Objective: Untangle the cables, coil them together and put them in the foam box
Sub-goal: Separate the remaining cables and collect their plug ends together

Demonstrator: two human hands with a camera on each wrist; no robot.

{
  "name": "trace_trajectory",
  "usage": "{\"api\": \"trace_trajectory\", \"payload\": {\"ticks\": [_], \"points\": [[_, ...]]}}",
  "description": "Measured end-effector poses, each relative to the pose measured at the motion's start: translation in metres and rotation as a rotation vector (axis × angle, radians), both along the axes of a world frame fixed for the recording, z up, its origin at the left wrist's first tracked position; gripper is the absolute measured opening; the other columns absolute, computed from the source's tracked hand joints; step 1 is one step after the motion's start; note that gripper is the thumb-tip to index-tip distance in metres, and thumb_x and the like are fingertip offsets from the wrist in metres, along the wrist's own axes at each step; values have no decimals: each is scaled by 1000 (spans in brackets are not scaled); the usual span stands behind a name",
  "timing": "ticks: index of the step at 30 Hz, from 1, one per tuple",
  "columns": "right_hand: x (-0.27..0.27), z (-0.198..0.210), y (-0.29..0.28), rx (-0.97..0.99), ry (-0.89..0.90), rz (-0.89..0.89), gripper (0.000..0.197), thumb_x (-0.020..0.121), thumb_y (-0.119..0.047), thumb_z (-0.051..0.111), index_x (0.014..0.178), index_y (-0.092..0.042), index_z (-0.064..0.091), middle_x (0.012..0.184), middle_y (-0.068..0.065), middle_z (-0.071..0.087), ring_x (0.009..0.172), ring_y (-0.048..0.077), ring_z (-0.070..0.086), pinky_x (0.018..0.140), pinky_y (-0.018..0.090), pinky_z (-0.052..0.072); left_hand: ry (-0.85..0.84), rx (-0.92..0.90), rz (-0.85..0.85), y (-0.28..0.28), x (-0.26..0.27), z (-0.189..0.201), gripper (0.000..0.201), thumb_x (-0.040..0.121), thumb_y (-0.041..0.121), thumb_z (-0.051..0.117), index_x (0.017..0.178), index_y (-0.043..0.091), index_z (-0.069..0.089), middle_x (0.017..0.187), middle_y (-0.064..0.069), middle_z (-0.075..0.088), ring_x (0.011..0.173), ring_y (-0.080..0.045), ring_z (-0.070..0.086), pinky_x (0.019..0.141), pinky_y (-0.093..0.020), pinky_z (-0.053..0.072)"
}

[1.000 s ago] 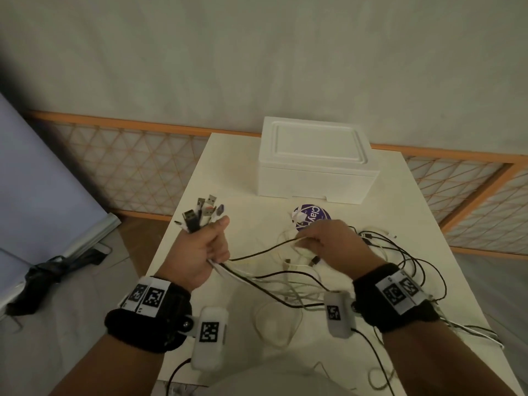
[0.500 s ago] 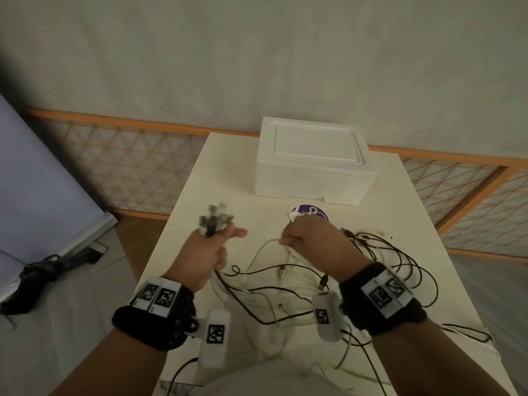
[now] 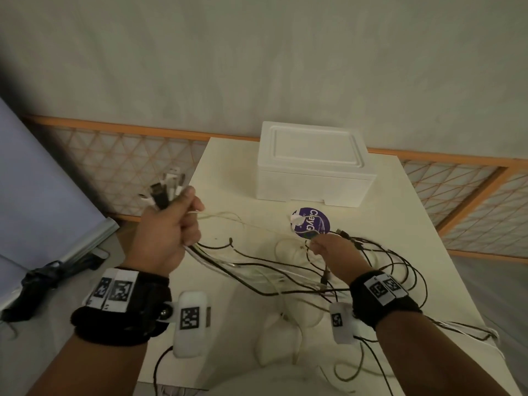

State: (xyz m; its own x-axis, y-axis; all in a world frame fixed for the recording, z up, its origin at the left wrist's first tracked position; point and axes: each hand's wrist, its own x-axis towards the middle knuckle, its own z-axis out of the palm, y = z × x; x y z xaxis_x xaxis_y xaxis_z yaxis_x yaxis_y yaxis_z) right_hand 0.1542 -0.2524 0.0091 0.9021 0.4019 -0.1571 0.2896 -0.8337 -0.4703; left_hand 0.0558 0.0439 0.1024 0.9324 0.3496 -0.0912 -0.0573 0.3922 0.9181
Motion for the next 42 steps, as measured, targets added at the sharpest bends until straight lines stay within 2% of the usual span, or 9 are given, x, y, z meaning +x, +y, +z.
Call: {"api": "trace_trajectory", "payload": {"ticks": [6, 11, 15, 18, 23, 26, 30, 36, 42], "points": [[26, 0, -21, -52, -87, -166, 21, 96, -17, 46, 93, -9, 65, 93, 11, 68, 85, 28, 61, 73, 32, 46, -97, -39, -16, 4, -2, 2, 30, 75, 44, 65, 58, 20, 60, 44, 10, 31, 33, -3, 22, 38, -16, 19], [42, 74, -5, 676, -83, -405, 23, 92, -9, 46, 79, -16, 63, 81, 9, 68, 78, 29, 67, 79, 41, 57, 18, 161, -14, -16, 5, -18, 25, 82, 34, 63, 68, 14, 67, 53, 3, 38, 39, -7, 25, 42, -21, 22], [19, 126, 23, 940, -3, -307, 19, 92, -4, 52, 78, -14, 62, 75, 5, 66, 66, 15, 68, 71, 29, 58, 138, 462, -79, -40, 10, -25, 5, 85, 20, 70, 83, 19, 75, 64, 14, 63, 49, -1, 48, 54, -20, 34], [-4, 140, 46, 970, 51, -199, 17, 90, -1, 56, 78, -12, 63, 73, 6, 67, 65, 14, 68, 66, 27, 58, 114, 640, -230, -62, 21, -25, 13, 83, 20, 72, 93, 28, 73, 93, 14, 73, 89, 1, 65, 77, -15, 45], [-25, 148, 58, 1035, 20, -66, 10, 91, -3, 57, 84, -8, 63, 81, 14, 69, 75, 23, 69, 69, 29, 59, 112, 746, -288, -91, 42, -22, 18, 82, 22, 74, 95, 11, 70, 72, 5, 65, 57, 7, 56, 59, -19, 42], [-21, 155, 45, 1122, -84, -71, 12, 94, -3, 52, 87, -10, 59, 80, 10, 69, 75, 22, 69, 68, 31, 58, 120, 837, -378, -93, 47, -26, 13, 83, 26, 73, 92, 17, 71, 80, 4, 71, 72, -2, 63, 68, -18, 46], [-4, 153, 5, 1034, -286, -187, 23, 97, -10, 46, 87, -25, 60, 74, 2, 55, 65, 14, 56, 67, 38, 58, 226, 547, -312, -75, 42, -45, 18, 91, 23, 63, 76, 21, 74, 44, 11, 42, 45, -10, 36, 48, -25, 27], [-3, 140, -58, 687, -557, -384, 22, 97, -28, 44, 95, -39, 63, 78, -24, 56, 71, -3, 49, 72, 28, 41, 265, 190, -26, -30, 43, -68, 31, 94, 22, 60, 66, 17, 72, 58, -3, 29, 45, -14, 22, 48, -27, 18], [-19, 134, -50, 1143, -336, -328, 22, 90, -11, 55, 76, -26, 63, 75, -14, 59, 69, 1, 47, 67, 13, 37, 308, 197, -16, -29, 41, -80, 23, 93, 22, 60, 76, 10, 69, 55, -3, 27, 43, -14, 20, 44, -24, 19]]}}
